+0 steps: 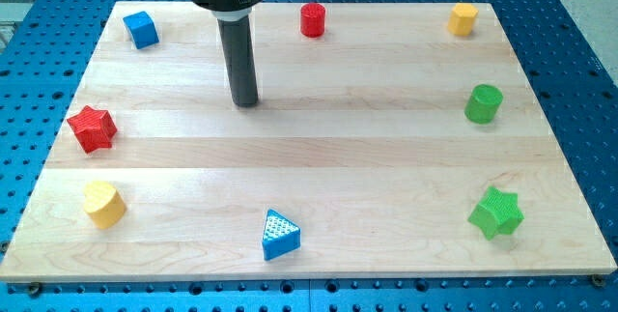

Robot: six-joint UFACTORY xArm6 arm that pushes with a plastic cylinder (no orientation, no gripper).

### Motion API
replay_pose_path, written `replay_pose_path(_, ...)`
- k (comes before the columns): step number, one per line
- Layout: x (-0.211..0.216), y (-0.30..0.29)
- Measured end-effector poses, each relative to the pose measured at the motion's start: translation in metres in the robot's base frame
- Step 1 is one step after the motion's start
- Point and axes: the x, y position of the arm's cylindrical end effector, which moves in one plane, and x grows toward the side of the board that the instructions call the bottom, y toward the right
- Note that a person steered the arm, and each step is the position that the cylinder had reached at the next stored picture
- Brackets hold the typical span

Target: Move the yellow hexagon diagonally top left to the green circle

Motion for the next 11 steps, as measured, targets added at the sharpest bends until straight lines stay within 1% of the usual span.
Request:
replay_pose_path(1, -0.02, 0.053)
replay_pose_path(3, -0.028, 0.266)
replay_pose_path(4, -0.05, 0.352)
replay_pose_path(5, -0.105, 0.363)
replay_pose_path(6, -0.15, 0.363)
replay_pose_path(7, -0.181, 0.37)
replay_pose_path(8, -0.18, 0.317)
replay_pose_path(9, -0.115, 0.294)
replay_pose_path(10, -0.088, 0.284)
replay_pose_path(11, -0.08, 0.282)
